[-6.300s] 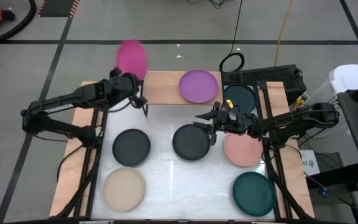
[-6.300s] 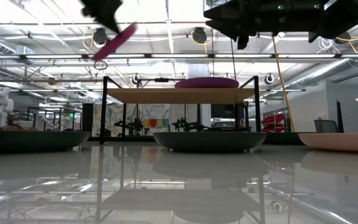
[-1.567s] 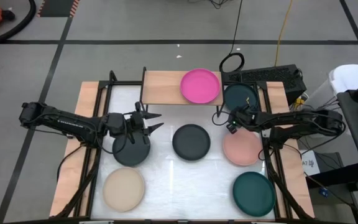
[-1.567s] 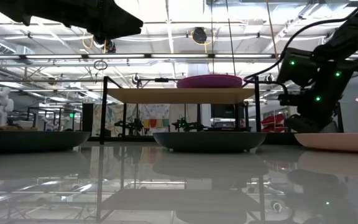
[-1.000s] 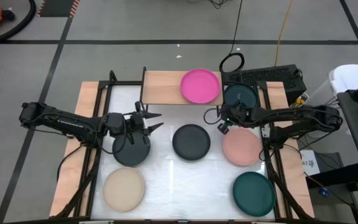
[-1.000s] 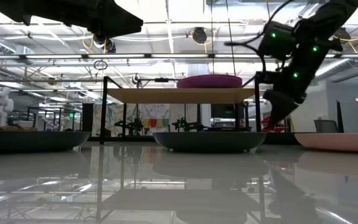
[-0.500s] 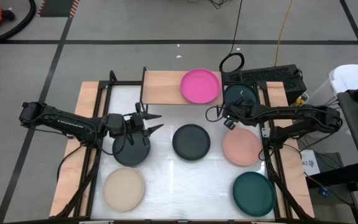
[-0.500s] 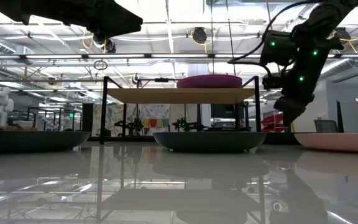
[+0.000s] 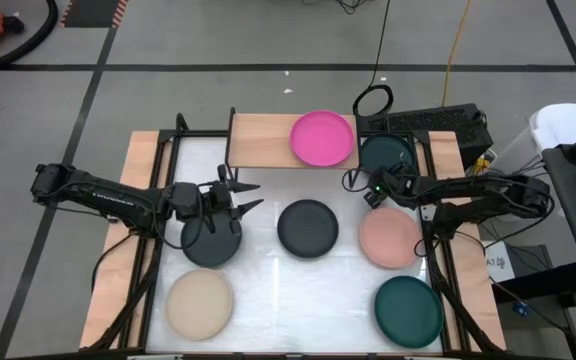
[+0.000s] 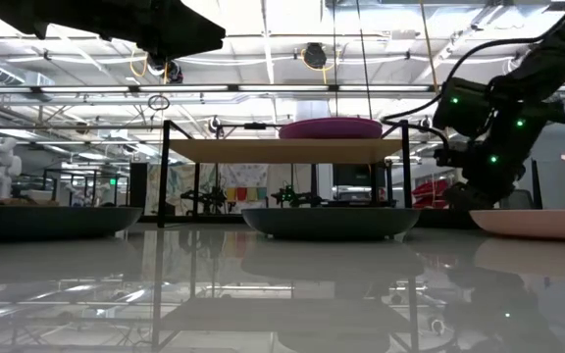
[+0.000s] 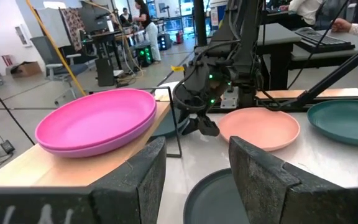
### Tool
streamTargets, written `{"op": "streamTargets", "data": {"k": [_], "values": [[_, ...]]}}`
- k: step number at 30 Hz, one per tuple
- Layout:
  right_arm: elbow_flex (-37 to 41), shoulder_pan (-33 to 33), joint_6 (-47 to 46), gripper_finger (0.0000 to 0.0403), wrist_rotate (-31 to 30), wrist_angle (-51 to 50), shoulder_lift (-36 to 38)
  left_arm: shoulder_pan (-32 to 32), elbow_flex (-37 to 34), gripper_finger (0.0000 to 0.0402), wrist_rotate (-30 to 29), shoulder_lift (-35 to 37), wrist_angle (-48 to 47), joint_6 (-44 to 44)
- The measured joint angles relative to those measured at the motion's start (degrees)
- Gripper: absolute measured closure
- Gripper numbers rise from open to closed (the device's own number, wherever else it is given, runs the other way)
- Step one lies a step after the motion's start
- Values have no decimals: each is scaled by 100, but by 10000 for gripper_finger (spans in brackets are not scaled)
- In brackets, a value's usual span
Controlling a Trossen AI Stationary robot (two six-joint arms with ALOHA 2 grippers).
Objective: Place and stack plates onto a shelf
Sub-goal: Stack the top dark green plate on top of the pink plate on the shelf
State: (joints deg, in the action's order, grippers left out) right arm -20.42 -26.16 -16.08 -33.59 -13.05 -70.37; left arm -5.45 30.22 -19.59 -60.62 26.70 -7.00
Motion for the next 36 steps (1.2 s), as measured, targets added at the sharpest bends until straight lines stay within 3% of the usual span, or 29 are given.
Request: {"op": "streamTargets", "data": {"k": [4, 10, 17, 23, 26, 28, 31, 36], "values": [[94, -6, -139, 258, 77, 91, -2, 2, 0, 220, 0, 0, 3, -13], [44, 15, 16, 382, 77, 211, -20, 12, 0, 220, 0, 0, 9, -12], [-726, 408, -71, 399, 248, -240, 153, 13, 2, 220, 0, 0, -6, 4], [-1944, 865, 209, 401, -1108, -845, 596, 11, 2, 220, 0, 0, -81, 123], [-2576, 1051, 570, 402, -1890, -750, 763, 11, 2, 220, 1, 0, -79, 173], [-2952, 1162, 837, 402, -2065, -353, 805, 7, 2, 220, 0, 0, -83, 231], [-3334, 1346, 1454, 402, -1630, 816, 802, 7, 2, 220, 0, 0, -94, 279], [-3428, 1623, 2364, 402, 302, 2980, 592, -6, 2, 220, 0, 0, -116, 436]]}}
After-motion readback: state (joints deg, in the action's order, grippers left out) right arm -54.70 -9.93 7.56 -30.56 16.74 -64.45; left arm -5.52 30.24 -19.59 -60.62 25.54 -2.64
